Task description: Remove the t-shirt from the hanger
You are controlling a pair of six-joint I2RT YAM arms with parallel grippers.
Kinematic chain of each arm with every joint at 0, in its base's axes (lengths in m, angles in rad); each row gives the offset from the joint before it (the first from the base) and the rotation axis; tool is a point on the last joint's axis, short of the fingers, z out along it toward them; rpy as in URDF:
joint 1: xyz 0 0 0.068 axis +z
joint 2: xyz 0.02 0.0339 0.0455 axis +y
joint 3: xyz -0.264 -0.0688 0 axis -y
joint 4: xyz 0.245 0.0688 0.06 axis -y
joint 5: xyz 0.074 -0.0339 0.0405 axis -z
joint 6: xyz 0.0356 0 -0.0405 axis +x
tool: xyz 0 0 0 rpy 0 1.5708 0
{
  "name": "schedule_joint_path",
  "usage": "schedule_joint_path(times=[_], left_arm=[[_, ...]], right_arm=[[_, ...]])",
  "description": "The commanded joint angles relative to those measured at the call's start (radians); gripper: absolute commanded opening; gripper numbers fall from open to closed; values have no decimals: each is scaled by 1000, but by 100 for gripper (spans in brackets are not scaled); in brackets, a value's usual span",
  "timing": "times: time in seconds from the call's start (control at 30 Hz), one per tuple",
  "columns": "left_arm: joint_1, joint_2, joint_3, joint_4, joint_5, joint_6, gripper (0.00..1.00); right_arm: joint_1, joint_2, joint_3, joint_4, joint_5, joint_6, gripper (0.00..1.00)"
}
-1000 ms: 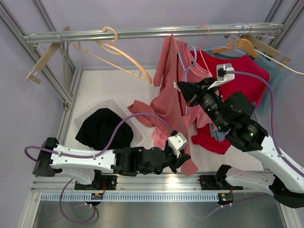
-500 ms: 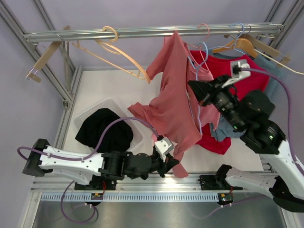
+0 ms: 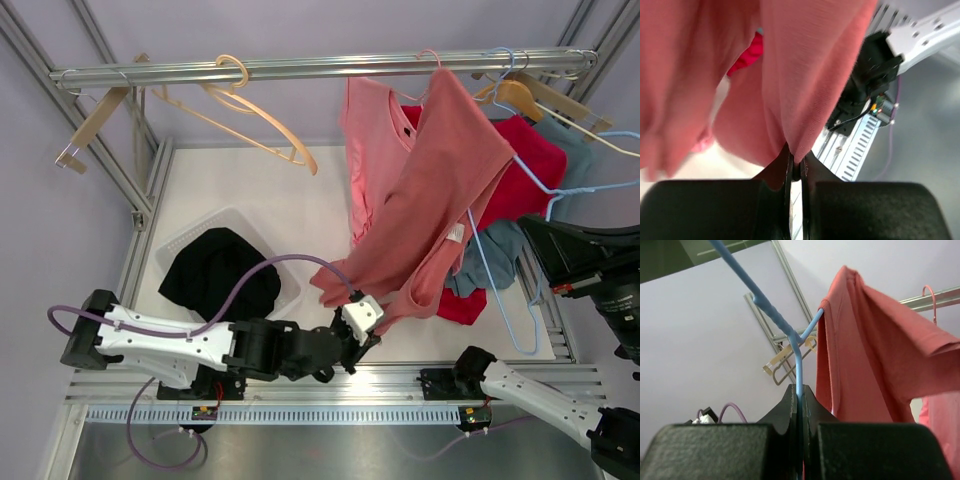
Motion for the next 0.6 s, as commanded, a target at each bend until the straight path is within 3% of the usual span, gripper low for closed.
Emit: schedule_joint_path(times=[0.0, 0.2, 0.3, 0.37, 0.5, 0.57], left_arm=[[-11, 55, 46, -44, -51, 7, 0], [-11, -109, 124, 40, -276, 187, 0], [-6, -157, 119, 236, -326, 363, 0], [18, -160, 107, 399, -294, 455, 0], [92, -107, 156, 465, -186, 524, 0], [150, -80, 199, 462, -111, 524, 18]], right_arm=[[-11, 46, 43, 40, -58, 4, 0], [-11, -21, -6, 15, -219, 64, 0], [-11, -42, -41, 31, -334, 107, 0], [-11, -43, -49, 42, -380, 136, 0], [-11, -36, -46, 55, -457, 163, 0], [-11, -36, -48, 63, -474, 174, 0]])
